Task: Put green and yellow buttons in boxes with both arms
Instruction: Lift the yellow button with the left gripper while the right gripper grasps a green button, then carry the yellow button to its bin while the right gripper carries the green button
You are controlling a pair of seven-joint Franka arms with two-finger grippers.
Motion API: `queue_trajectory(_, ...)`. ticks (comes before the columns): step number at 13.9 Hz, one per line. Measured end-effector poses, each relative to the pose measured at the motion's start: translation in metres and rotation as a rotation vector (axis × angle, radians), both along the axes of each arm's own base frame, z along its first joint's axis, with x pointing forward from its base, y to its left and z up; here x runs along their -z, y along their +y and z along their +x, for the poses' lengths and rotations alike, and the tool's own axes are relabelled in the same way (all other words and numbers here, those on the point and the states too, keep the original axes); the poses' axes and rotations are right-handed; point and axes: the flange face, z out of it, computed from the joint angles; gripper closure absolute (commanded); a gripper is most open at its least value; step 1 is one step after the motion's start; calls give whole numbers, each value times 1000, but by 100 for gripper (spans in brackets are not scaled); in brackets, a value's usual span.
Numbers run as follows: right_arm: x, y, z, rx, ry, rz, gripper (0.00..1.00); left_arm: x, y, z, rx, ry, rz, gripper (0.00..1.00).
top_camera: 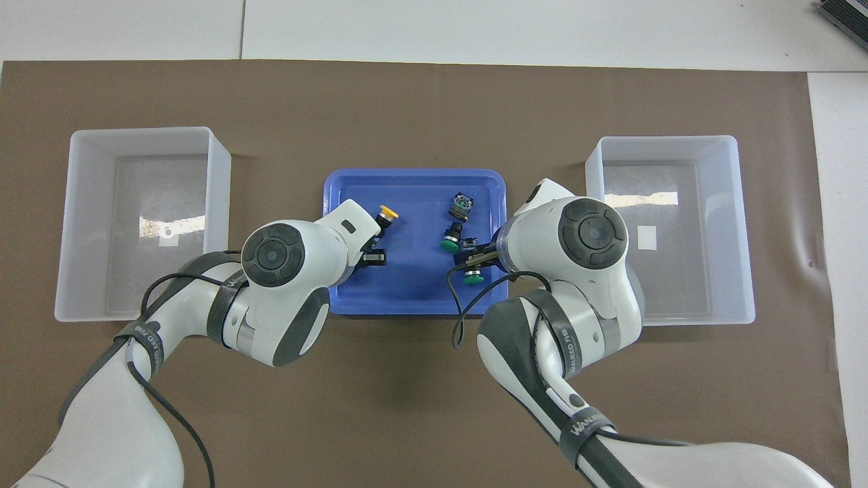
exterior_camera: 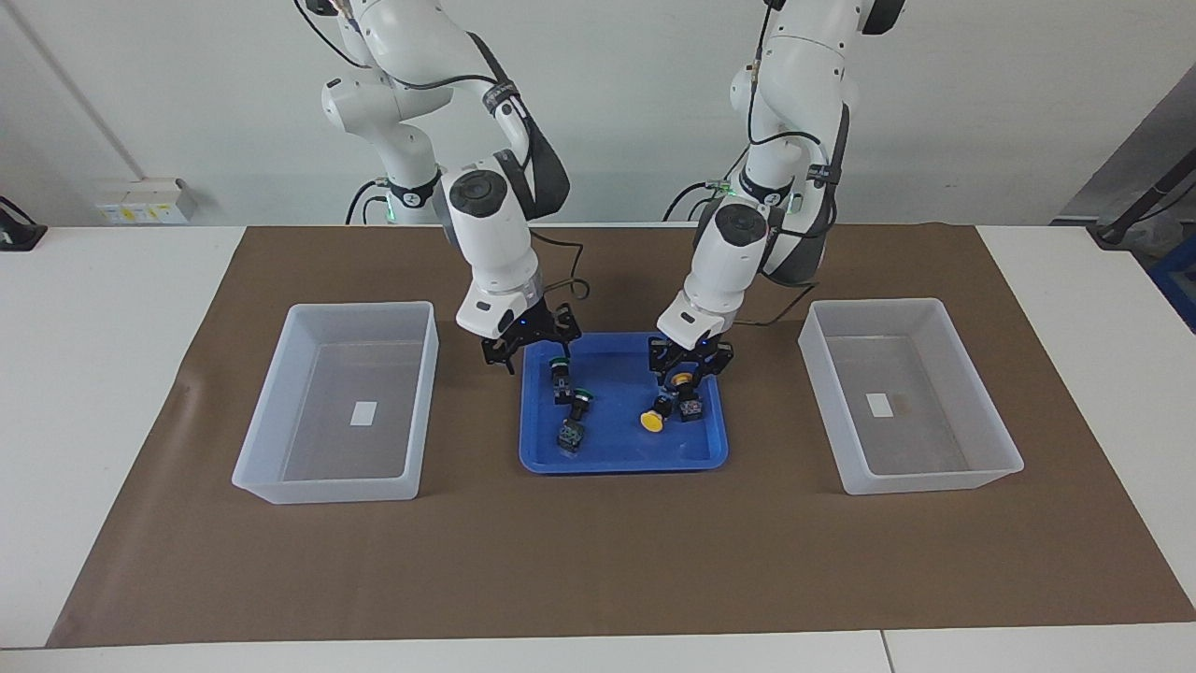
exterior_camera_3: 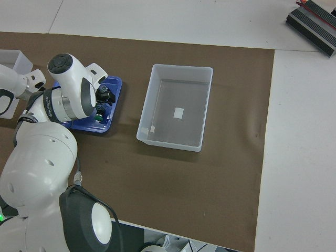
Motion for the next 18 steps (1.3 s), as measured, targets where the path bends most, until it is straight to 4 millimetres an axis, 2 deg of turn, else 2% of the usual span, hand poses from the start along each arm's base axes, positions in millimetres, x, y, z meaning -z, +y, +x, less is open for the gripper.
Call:
queue_trajectory(2, 12, 1, -3, -1, -15, 3, 11, 0, 0, 0, -1, -1, -1, 88)
queue_trajectory(3, 18, 4, -5, -4, -21, 3, 13, 0, 0, 0, -1, -1, -1, 96)
queue_trajectory(4, 23, 7, -6, -9, -21, 2, 18, 0, 0, 0, -1, -1, -1, 100)
queue_trajectory(8, 38, 23, -15, -38, -13, -4, 26, -1, 4, 3, -10, -4, 0, 100)
queue_trajectory(10, 41, 22, -17, -38, -7, -8, 41, -6, 10, 11, -24, -10, -2, 100)
queue_trajectory(12, 46, 21, -19, -37, -6, -9, 51, -26, 13, 23, -35, 11, 8, 100)
queue_trajectory(13, 47, 21, -19, -34, -18, -5, 60, -42, 20, 32, -49, 23, 13, 100)
queue_trajectory(14, 50, 25, -21, -27, -24, -1, 72, -58, 32, 42, -71, 32, 19, 100)
queue_trajectory(15, 54, 29, -24, -17, -24, 1, 90, -73, 46, 51, -93, 36, 22, 100)
queue_trajectory(16, 57, 32, -26, -13, -28, 4, 100, -87, 61, 60, -113, 37, 24, 100)
queue_trajectory(18, 59, 35, -27, -10, -30, 6, 100, -107, 96, 75, -129, 43, 32, 100)
